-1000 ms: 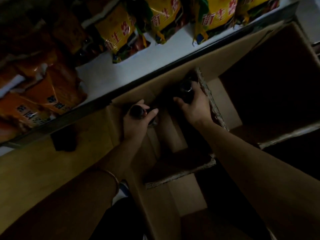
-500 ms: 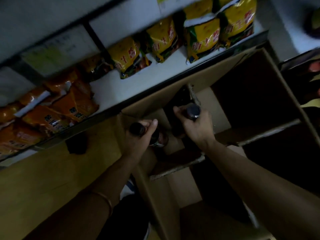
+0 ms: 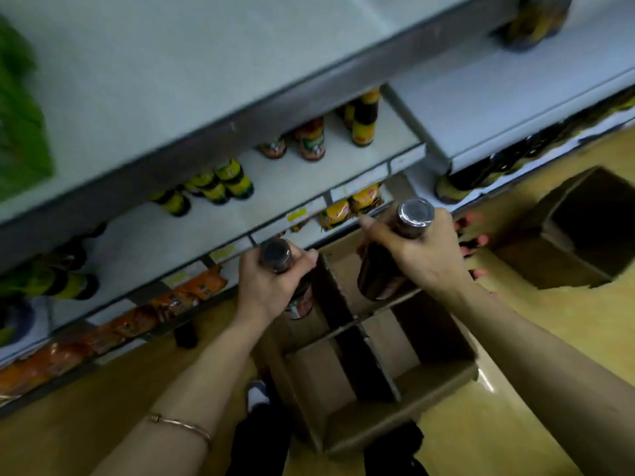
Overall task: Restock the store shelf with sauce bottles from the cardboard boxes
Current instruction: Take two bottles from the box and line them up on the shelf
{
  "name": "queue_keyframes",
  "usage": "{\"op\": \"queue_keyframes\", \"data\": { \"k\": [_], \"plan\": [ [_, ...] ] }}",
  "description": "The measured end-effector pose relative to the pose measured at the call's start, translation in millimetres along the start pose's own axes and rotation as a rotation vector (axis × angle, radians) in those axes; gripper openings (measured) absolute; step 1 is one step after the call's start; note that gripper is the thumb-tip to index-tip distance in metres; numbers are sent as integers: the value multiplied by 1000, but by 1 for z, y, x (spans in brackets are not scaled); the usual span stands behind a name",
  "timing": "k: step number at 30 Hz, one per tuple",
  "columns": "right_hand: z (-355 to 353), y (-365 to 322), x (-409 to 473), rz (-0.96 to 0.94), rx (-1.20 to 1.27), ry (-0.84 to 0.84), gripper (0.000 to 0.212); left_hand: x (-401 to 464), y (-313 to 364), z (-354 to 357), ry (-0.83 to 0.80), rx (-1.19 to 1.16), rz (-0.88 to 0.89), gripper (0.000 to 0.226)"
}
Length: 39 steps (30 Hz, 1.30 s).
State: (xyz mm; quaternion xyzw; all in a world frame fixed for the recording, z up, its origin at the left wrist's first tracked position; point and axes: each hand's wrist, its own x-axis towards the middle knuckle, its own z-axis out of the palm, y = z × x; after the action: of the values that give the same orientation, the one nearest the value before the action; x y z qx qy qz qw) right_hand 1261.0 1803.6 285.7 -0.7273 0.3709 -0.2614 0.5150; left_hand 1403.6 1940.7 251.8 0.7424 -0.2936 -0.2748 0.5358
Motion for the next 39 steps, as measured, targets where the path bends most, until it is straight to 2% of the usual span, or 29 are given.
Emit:
{"op": "queue_keyframes", "data": {
  "k": [3, 8, 13, 18, 22, 26, 30, 33, 37, 39],
  "plan": [
    [-36, -74, -13, -86, -12, -5, 37, -10, 73, -9, 1, -20, 113, 16],
    [-75, -182, -45, -161, -53, 122, 28, -24, 184, -29, -162, -1, 337, 34],
    [-116, -276, -84, -204, -54, 314, 26, -43, 295, -55, -307, -16, 492, 18],
    [-163, -337, -134, -229, 0, 519, 34, -83, 389, -65, -557, -42, 633, 16],
    [-197, -366, -175, -225, -24, 632, 40, -109, 434, -47, -682, -55, 681, 18],
    [-233, -381, -225, -182, -78, 712, 43, -139, 460, -10, -786, -93, 667, 30],
    [-273, -382, -269, -135, -134, 806, 39, -178, 482, 31, -877, -135, 674, 34],
    [-303, -382, -297, -110, -153, 863, 35, -211, 497, 64, -927, -148, 687, 25],
    [-342, -381, -326, -103, -174, 883, 38, -252, 511, 105, -1007, -135, 652, 32],
    [-361, -379, -332, -104, -189, 889, 38, -264, 517, 125, -1036, -134, 640, 28]
  ]
}}
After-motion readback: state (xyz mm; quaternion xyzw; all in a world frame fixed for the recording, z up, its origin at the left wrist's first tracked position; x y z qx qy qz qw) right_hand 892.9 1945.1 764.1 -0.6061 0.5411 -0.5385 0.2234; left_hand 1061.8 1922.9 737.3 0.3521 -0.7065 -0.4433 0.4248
